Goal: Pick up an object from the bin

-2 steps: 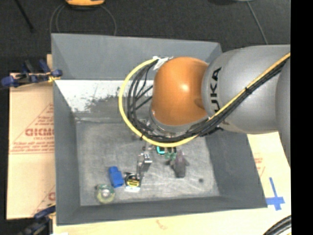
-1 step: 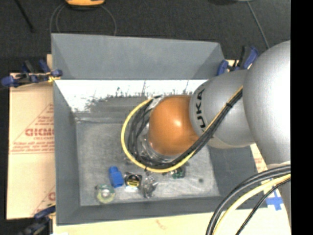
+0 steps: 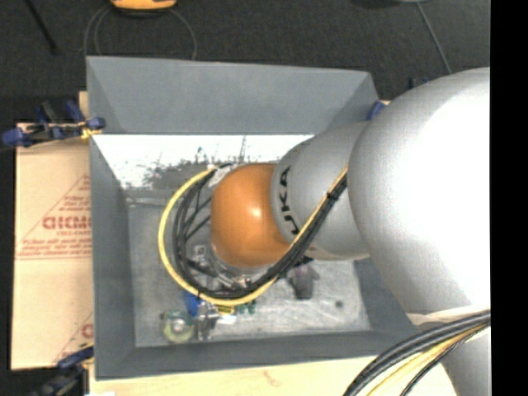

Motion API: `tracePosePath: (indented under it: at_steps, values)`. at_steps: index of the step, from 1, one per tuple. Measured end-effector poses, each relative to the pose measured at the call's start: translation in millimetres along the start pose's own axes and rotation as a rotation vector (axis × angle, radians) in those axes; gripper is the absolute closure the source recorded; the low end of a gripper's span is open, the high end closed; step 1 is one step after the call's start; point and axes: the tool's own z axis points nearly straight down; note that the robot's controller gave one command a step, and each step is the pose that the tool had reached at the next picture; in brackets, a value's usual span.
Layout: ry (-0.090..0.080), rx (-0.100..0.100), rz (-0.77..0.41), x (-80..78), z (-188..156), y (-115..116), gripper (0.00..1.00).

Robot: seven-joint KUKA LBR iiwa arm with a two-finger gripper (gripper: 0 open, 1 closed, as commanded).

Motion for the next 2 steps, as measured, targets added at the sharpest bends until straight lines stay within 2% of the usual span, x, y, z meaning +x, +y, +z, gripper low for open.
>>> tracePosePath:
  at_steps: [1,2]
  values:
    - [-0.003,0.001,0.005,-1.3,-1,-2,1.0]
    - [-0.005,0.005,-0.262,-9.5,-194,-60,1.0]
